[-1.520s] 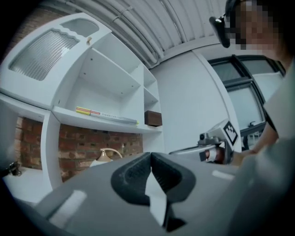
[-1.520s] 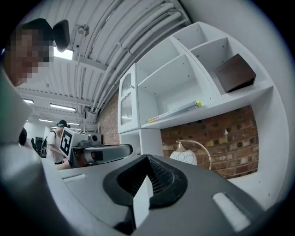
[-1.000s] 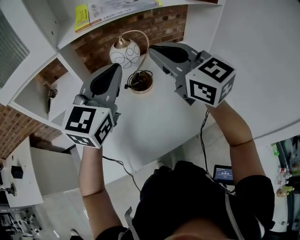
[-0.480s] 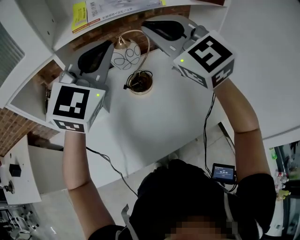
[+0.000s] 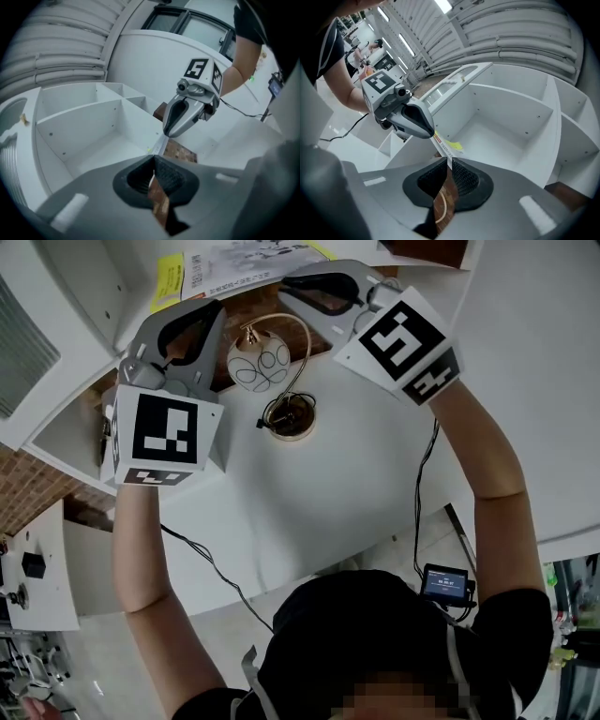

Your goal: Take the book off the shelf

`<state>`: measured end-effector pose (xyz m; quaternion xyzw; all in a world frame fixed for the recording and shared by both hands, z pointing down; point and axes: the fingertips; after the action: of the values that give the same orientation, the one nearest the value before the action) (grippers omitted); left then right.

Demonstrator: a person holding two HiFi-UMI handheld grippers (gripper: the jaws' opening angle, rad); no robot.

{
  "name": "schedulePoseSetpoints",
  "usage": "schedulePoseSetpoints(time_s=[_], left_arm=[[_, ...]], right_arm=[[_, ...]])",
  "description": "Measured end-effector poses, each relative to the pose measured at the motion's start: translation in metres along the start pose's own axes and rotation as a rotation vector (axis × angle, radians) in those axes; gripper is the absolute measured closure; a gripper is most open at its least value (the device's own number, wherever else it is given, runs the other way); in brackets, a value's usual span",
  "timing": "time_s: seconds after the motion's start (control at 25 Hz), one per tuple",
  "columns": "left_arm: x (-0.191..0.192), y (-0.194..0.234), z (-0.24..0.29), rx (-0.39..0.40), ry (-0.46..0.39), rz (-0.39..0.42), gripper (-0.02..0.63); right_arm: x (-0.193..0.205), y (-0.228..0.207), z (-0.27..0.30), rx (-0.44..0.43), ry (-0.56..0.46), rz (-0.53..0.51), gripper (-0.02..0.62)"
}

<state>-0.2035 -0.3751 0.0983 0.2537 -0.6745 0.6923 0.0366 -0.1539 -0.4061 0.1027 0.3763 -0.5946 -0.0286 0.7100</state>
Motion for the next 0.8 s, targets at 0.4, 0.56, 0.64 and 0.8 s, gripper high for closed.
schedulePoseSetpoints(time_s=[0.4,0.56,0.64,0.8], left_arm=[[0.007,0.011,0.027,0.026,0.104,0.246,0.541],[0.017,0.01,0.036,0.07,0.131,0.259,0.478],[0.022,0.007,0.041,0.1,0.137,0.261,0.443],[0.031,0.007,0.05,0.127,0.165,0.258,0.428]], right_arm=[[0.001,-0.017,0.016,-0.016,0.017,-0.225,0.475],[0.002,-0.021,0.027,-0.034,0.019,-0.28,0.456],[0.004,-0.02,0.033,-0.057,0.031,-0.301,0.439],[0.01,-0.018,0.044,-0.092,0.069,-0.354,0.423]])
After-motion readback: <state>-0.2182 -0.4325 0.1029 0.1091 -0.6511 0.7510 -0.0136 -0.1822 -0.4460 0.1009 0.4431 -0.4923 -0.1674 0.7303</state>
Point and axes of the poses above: the fingertips, and each gripper's own axes: z forward along the fingers, y to its left, x out of its underside, and after that the axes turned 9 degrees about z, right-handed
